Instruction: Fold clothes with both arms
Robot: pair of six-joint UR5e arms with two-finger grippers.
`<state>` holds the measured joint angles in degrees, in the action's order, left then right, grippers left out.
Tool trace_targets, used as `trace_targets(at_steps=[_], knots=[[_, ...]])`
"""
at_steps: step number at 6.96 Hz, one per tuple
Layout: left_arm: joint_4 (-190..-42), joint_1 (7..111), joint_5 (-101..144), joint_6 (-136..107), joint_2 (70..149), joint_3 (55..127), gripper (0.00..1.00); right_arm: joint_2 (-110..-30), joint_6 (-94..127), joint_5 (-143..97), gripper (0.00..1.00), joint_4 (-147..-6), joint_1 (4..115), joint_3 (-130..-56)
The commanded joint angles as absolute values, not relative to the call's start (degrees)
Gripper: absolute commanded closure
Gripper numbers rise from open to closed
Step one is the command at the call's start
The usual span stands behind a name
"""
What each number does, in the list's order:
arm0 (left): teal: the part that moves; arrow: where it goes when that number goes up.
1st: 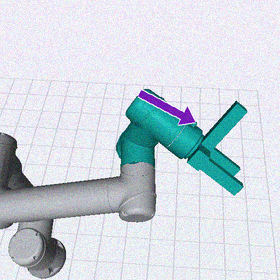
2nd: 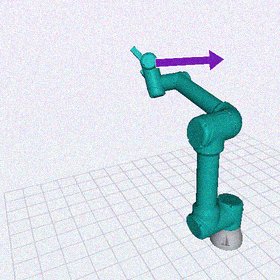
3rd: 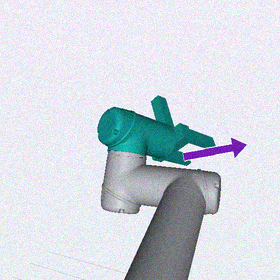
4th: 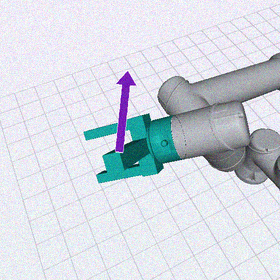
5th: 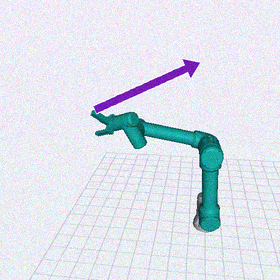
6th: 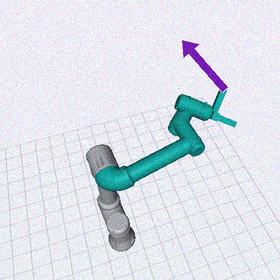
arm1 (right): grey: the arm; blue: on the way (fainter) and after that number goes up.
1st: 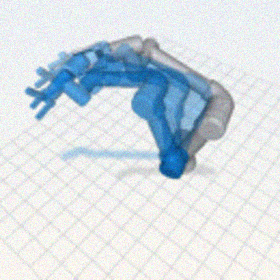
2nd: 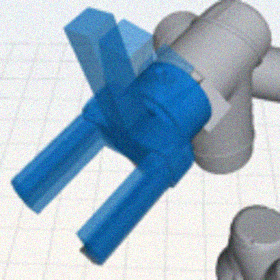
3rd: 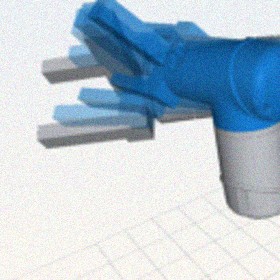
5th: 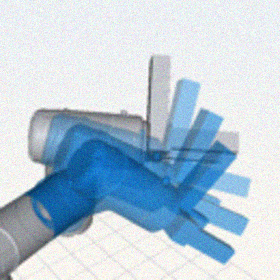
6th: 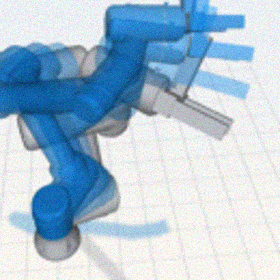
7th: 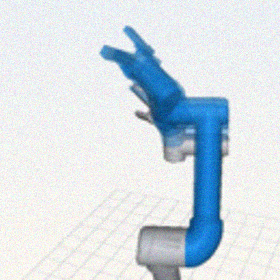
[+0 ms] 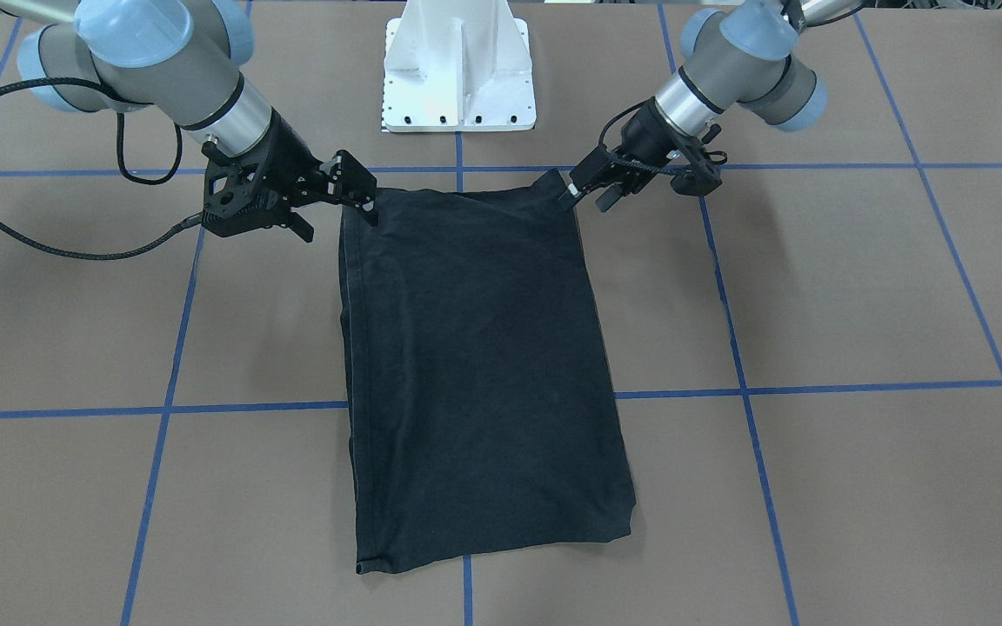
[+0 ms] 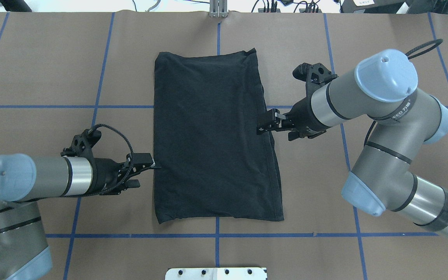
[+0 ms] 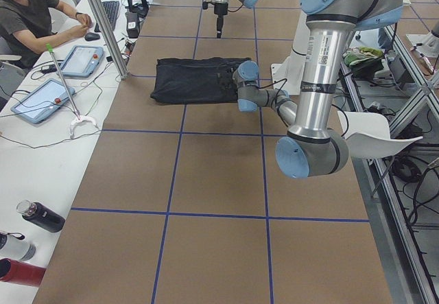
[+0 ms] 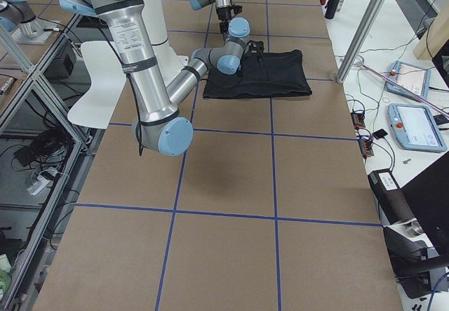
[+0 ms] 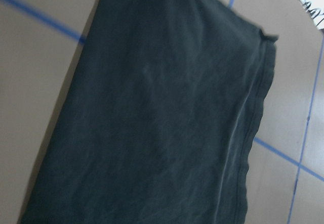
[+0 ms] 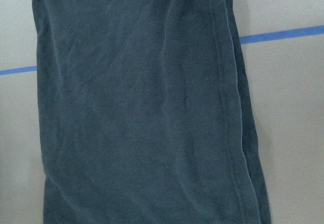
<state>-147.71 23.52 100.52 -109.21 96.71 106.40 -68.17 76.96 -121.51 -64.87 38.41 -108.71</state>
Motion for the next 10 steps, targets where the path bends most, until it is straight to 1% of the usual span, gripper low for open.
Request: trace_targets(at_steps=[1, 3, 6, 10], knots=[[-148.80, 18.73, 97.04, -111.44, 92.72, 107.14, 0.00, -69.79, 80.59, -121.55, 0.00, -60.03, 37.09, -109.07], [-148.54, 16.53, 96.15, -111.62, 93.77, 106.35, 0.01, -69.79, 80.60, -121.55, 0.00, -60.12, 37.09, -109.25], [-144.85, 15.12, 96.15, -111.62, 98.07, 106.00, 0.02, -69.79, 80.60, -121.73, 0.00, -60.12, 37.09, -109.07], [-143.62, 13.19, 96.15, -111.62, 98.79, 105.65, 0.02, -69.61, 80.59, -122.78, 0.00, -60.21, 37.09, -108.98]])
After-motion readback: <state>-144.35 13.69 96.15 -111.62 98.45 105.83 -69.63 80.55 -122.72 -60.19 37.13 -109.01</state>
